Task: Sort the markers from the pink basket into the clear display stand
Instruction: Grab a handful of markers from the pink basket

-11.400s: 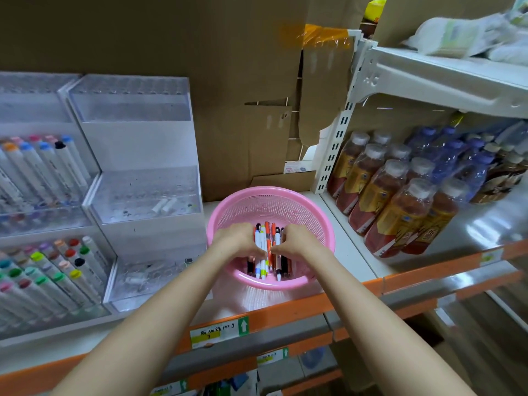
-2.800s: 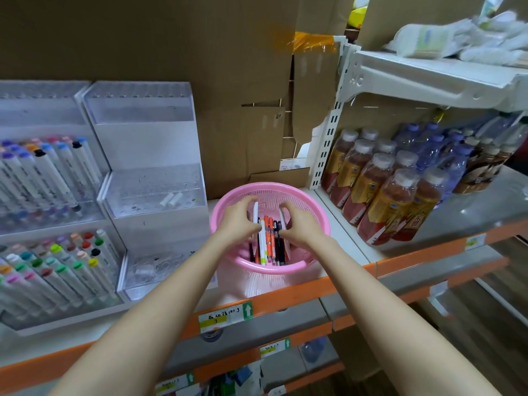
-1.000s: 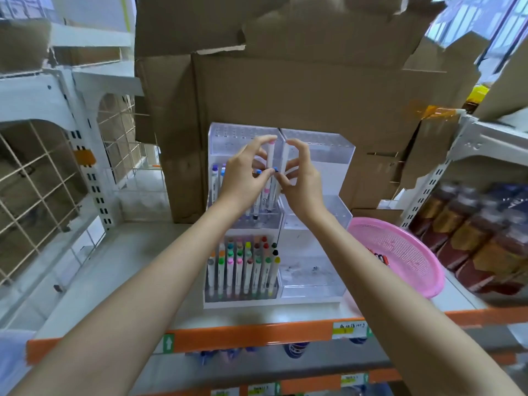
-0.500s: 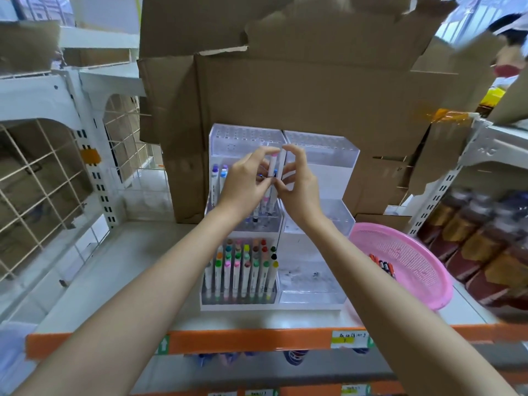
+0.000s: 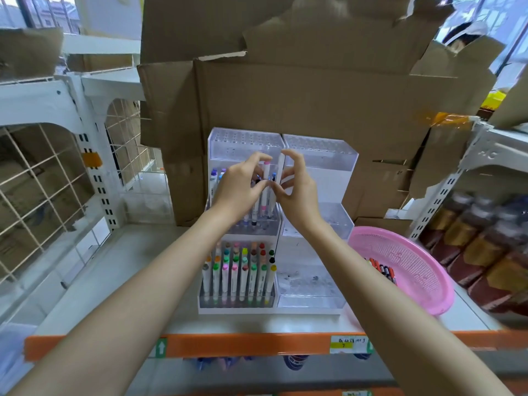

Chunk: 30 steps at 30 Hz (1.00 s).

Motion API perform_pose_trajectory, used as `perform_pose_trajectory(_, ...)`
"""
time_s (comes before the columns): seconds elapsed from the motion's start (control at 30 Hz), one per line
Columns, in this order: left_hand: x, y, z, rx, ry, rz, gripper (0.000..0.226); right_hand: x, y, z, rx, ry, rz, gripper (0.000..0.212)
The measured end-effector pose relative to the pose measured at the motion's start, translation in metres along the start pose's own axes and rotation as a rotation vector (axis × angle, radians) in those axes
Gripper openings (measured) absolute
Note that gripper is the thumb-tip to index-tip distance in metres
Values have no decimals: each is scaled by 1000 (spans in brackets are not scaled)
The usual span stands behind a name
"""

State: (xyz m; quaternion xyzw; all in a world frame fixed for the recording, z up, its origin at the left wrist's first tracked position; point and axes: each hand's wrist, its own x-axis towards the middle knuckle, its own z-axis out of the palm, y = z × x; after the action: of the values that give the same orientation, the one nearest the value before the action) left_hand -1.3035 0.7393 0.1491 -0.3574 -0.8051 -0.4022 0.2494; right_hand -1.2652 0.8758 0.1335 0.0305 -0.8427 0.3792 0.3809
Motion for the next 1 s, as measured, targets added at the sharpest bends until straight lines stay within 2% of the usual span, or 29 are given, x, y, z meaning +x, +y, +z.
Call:
perform_pose_trajectory(0.57,3,0,-2,-35,-42,-24,36,-13,9,6,11,39,8,50)
perform_pose_trajectory(1.0,-6,-11,7,226,-109,82,32,-16,9,5,-1,53,0,46)
